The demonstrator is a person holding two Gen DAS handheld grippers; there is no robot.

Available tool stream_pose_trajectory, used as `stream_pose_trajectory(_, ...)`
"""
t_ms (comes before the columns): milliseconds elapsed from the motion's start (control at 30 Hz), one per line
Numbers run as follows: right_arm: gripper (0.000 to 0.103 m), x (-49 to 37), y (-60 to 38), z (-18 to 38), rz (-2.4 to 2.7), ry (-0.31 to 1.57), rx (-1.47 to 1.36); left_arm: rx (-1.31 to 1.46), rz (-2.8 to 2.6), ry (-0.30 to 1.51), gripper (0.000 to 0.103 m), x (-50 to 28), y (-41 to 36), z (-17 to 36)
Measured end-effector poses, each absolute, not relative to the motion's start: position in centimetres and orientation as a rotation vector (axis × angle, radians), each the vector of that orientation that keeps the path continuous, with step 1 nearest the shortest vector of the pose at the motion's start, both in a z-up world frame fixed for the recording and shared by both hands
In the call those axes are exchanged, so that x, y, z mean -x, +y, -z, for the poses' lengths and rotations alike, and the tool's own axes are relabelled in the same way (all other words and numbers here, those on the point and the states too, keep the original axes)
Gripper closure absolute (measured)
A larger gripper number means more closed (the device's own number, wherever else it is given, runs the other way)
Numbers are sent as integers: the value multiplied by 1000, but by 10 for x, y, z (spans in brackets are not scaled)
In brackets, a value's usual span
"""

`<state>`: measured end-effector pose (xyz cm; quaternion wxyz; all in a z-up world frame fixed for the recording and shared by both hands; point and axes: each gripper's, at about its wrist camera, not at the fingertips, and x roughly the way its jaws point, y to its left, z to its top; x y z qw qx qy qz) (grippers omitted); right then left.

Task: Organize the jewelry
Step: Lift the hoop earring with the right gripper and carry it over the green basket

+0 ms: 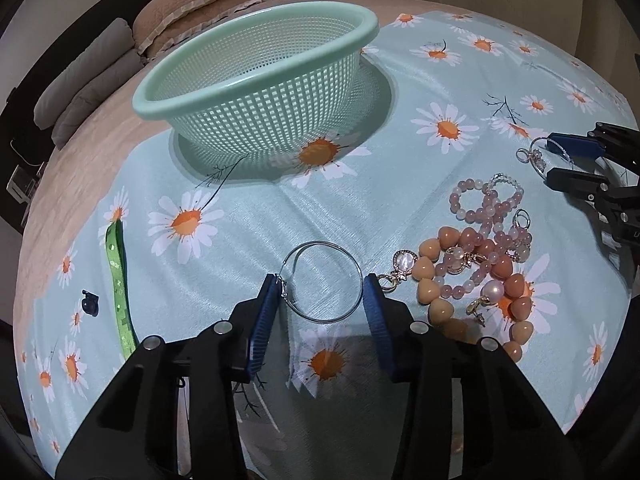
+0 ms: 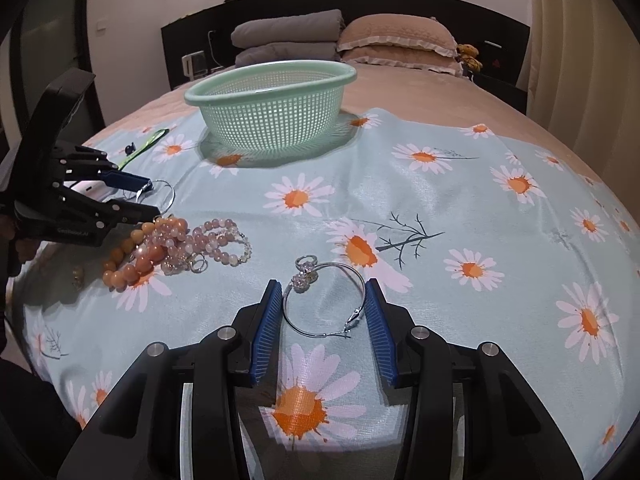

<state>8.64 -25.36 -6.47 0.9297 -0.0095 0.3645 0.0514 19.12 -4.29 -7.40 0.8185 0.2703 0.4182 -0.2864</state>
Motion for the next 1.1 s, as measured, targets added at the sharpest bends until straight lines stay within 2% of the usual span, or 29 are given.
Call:
stream_pose_trajectory(633, 63, -52, -263, 22, -40, 700, 139, -628, 469, 948, 59, -172, -3, 47)
stream_pose_trajectory(700, 63, -50, -260, 13, -42, 682, 151, -620, 456, 948, 82, -170, 5, 42)
stream_pose_trajectory(733, 63, -49, -259, 8, -46, 674, 154, -611, 450, 958, 89, -170, 8, 39)
stream_pose_trajectory(1100, 63, -53, -242, -38, -70, 597, 182, -547, 459, 908, 91, -168, 12, -2)
